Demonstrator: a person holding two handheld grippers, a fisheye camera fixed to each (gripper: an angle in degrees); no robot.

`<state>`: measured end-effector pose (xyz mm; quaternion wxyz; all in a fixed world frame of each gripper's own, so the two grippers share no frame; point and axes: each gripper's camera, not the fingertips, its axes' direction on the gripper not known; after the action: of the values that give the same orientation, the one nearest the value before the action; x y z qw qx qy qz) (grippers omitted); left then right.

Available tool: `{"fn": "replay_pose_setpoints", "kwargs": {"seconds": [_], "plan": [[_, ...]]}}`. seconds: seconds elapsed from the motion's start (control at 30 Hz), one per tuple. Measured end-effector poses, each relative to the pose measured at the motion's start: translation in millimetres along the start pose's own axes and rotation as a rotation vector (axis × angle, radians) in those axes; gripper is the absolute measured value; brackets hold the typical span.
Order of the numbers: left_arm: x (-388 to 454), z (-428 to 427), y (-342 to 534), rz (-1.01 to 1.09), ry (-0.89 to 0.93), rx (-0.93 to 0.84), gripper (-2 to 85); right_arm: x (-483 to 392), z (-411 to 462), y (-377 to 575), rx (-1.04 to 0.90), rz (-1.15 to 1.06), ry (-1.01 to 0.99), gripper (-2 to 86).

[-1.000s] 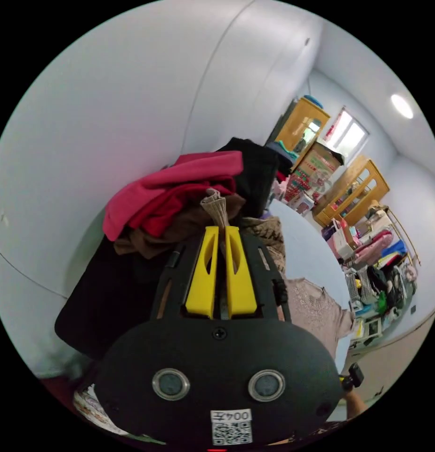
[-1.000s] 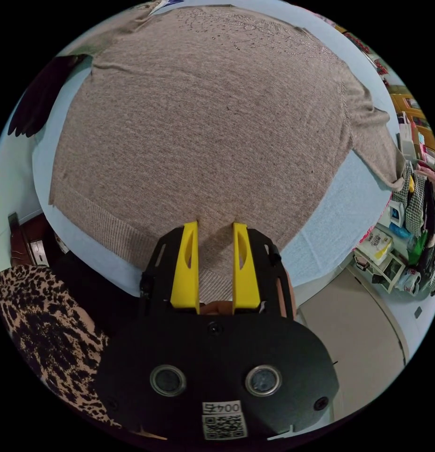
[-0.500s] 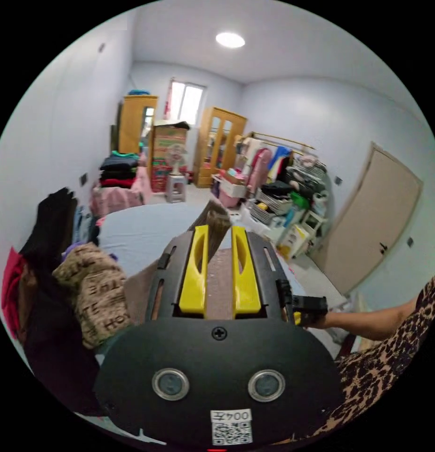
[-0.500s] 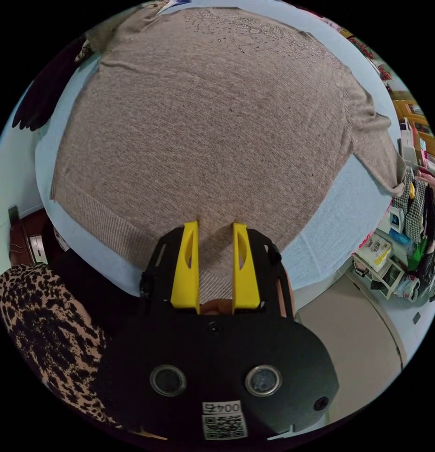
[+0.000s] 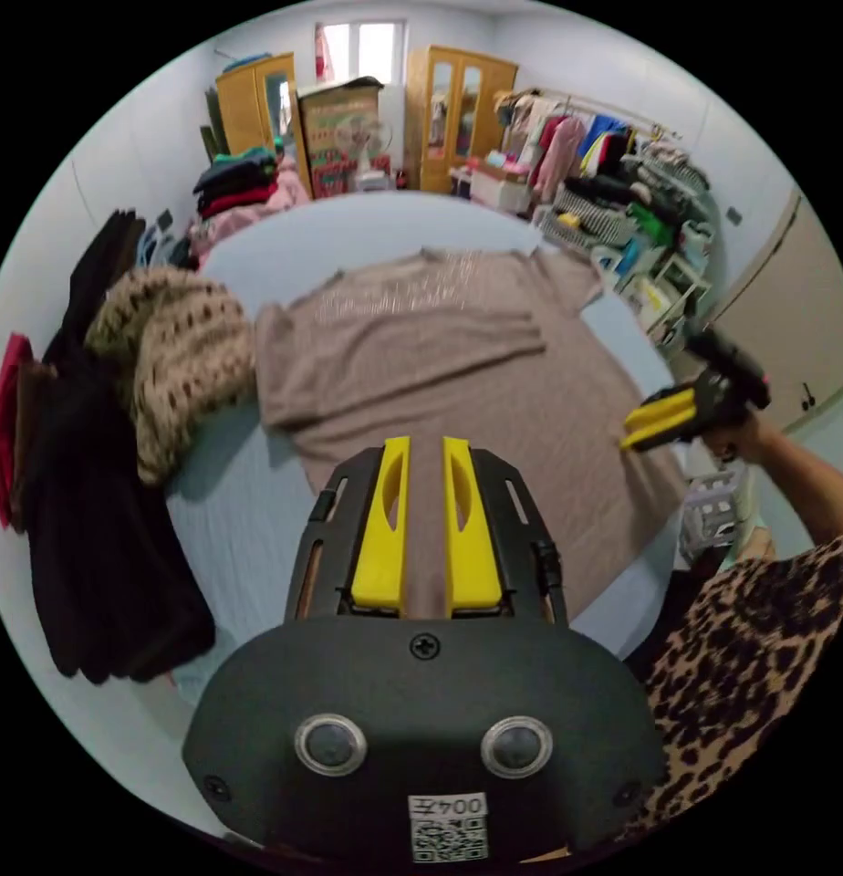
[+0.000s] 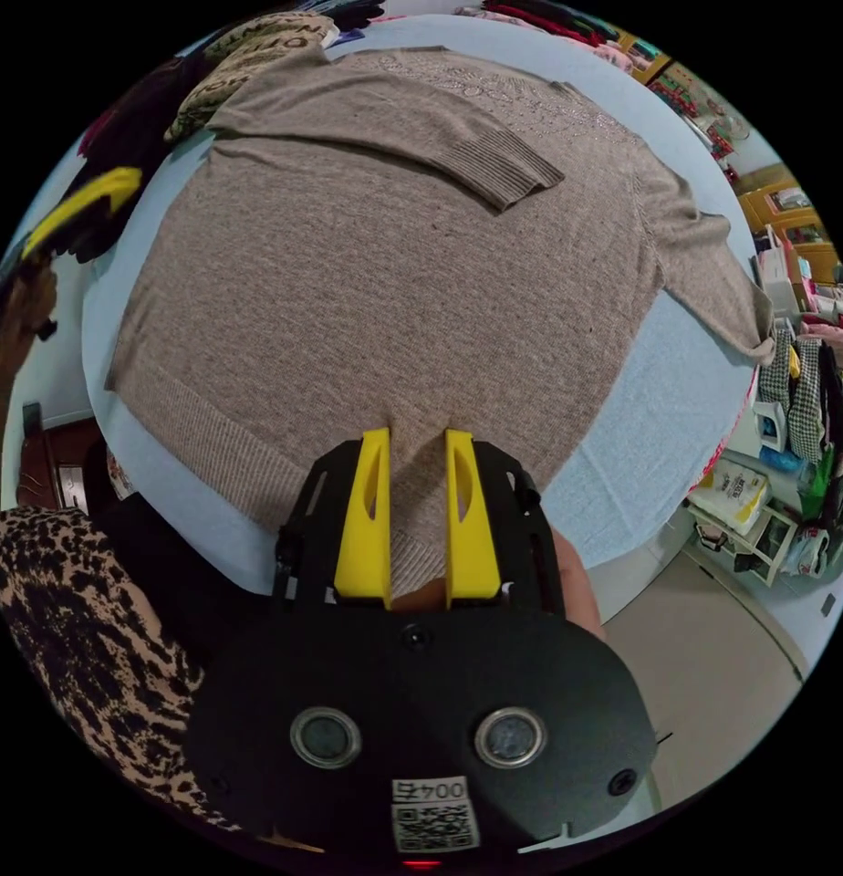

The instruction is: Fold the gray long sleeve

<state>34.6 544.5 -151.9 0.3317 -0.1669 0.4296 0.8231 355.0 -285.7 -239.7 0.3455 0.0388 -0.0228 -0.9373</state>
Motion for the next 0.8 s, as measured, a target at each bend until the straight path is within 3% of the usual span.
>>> {"fn": "replay_pose_setpoints", "kwargs": {"seconds": [0.17,0.4,0.53,0.67,0.8], "plan": [[20,78,65,-0.052,-0.026,-0.214,4.6,6,13,29,0.092,0.022,0.019,9.3],[32,103,73,-0.06,-0.069,-0.183,3.6,24,33,76,0.28,0.109,-0.018,8.6],[33,115,72,-0.059,-0.077,-0.179,3.6,60,40,92,0.283,0.184,-0.267,8.6],[31,124,74,-0.081,-0.082,-0.168,3.6,120,30,97,0.517,0.218,-0.637,10.2],[32,132,72,-0.075,-0.109,-0.18,3.6,157,23,71,0.597,0.21,-0.602,10.6]]}}
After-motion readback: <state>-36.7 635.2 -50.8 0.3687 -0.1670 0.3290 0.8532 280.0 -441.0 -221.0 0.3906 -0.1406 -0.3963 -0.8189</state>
